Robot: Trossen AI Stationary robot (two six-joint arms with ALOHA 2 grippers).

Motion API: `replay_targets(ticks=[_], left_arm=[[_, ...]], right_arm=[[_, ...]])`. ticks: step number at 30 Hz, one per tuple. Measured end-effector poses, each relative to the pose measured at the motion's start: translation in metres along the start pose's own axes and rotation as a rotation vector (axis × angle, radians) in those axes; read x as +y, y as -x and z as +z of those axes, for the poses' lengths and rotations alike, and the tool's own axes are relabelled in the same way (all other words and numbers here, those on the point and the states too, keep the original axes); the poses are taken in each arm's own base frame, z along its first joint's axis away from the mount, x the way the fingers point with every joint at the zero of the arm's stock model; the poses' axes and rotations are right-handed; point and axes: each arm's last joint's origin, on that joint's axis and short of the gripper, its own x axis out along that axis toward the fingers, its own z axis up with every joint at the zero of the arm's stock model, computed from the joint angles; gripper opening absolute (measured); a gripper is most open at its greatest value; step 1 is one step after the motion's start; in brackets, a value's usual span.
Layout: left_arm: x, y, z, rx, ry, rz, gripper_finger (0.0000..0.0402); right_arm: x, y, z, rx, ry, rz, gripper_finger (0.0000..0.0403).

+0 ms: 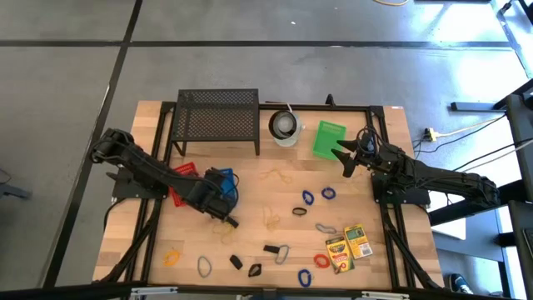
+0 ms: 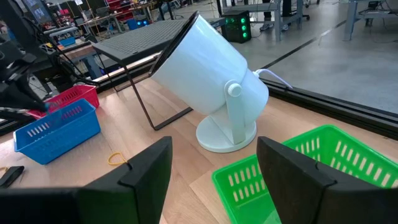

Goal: Pick & Place Office Desk Supplies
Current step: Put the blue rubber band into the blue bin, then put the yellow spring keychain into the red bin

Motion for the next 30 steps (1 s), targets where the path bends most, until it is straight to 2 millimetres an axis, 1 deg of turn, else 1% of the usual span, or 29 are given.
replay_targets(ticks=[5, 8, 16, 23, 26, 30], left_arm=[[-0.004, 0.002, -0.006, 0.04, -0.005, -0.047, 0.0006], [-0.005, 0.003, -0.008, 0.055, -0.009, -0.058, 0.0015], [-0.007, 0.004, -0.01, 0.113, -0.007, -0.079, 0.0055], [-0.007, 0.004, -0.01, 0.119, -0.009, -0.08, 0.0093], [-0.007, 0.005, -0.012, 0.218, -0.044, -0.097, 0.011], [-0.013, 0.018, -0.018, 0.423, -0.084, -0.171, 0.012]], right_arm=[[0.0, 0.0, 0.0, 0.0, 0.0, 0.0, 0.0237], [0.0, 0.0, 0.0, 0.0, 0.0, 0.0, 0.0237], [0.0, 0.0, 0.0, 0.0, 0.0, 0.0, 0.0237], [0.0, 0.0, 0.0, 0.0, 0.0, 0.0, 0.0237], [0.0, 0.0, 0.0, 0.0, 0.0, 0.0, 0.0237], [0.0, 0.0, 0.0, 0.0, 0.0, 0.0, 0.0237]])
